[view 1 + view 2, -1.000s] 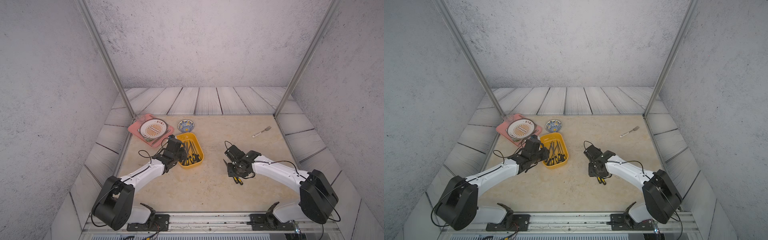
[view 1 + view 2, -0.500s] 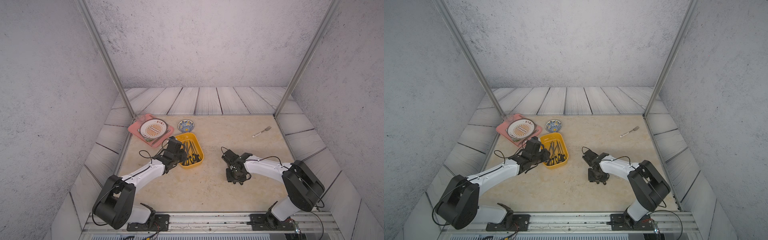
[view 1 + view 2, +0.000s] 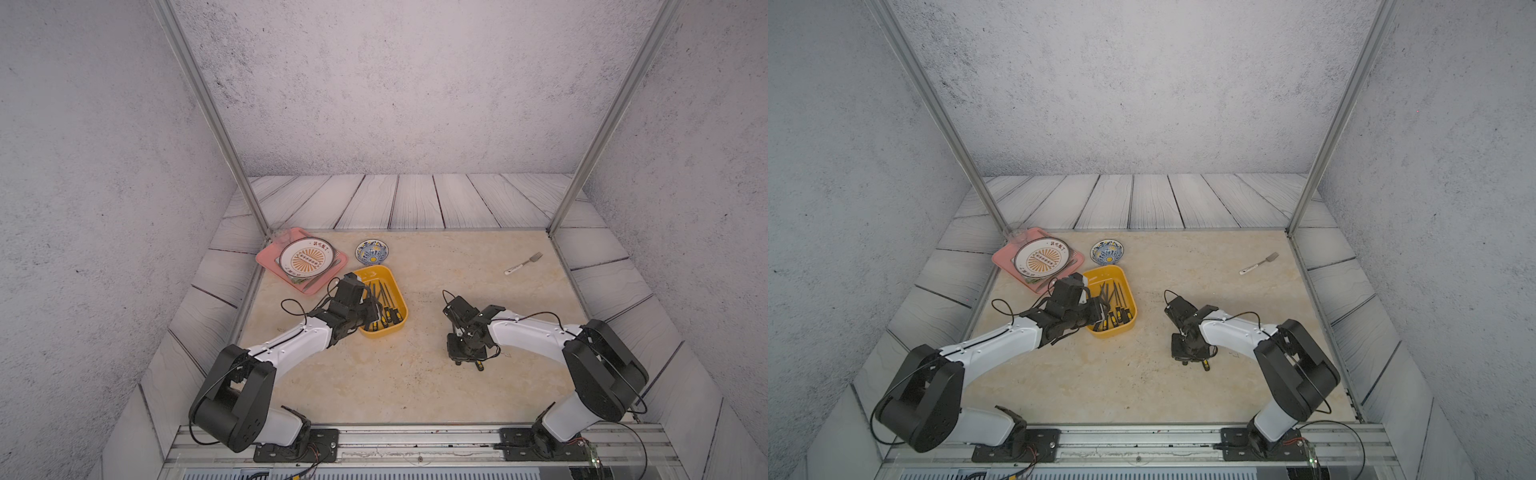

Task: Put the file tool into the storage box
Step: Pick up the file tool from the center of the board, then place the file tool in the storage box.

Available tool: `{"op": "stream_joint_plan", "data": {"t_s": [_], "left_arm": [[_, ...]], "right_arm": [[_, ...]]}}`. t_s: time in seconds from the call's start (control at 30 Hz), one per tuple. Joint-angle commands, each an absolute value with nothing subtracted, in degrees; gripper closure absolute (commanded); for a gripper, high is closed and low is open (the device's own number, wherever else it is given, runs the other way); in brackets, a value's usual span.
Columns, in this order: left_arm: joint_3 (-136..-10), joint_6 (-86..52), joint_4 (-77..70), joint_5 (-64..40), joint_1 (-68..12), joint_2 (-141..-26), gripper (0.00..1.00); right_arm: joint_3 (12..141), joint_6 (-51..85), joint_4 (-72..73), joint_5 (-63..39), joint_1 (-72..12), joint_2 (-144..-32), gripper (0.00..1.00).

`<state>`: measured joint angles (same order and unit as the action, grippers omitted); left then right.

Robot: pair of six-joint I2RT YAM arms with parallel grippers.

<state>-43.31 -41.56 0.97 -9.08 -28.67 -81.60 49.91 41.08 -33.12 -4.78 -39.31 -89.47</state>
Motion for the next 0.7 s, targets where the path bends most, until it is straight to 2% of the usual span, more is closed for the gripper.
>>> {"op": "stream_joint_plan", "data": {"t_s": [0.0, 0.3, 0.67], "left_arm": [[-45.17, -41.23, -3.52, -16.47, -30.07, -82.59, 0.39], [-44.55, -46.85, -18.85, -28.56, -33.08, -85.81, 0.37], [-45.26, -47.32, -22.11, -29.88, -35.5, -87.29, 0.38]], "right_arm": [[49.9, 40.28, -27.09, -10.66, -39.57, -83.41, 0.94], [54.29, 40.48, -20.4, -21.57, -39.55, -81.67, 0.93], [59.71, 40.03, -18.71, -26.36, -40.91, -85.39, 0.93]]}}
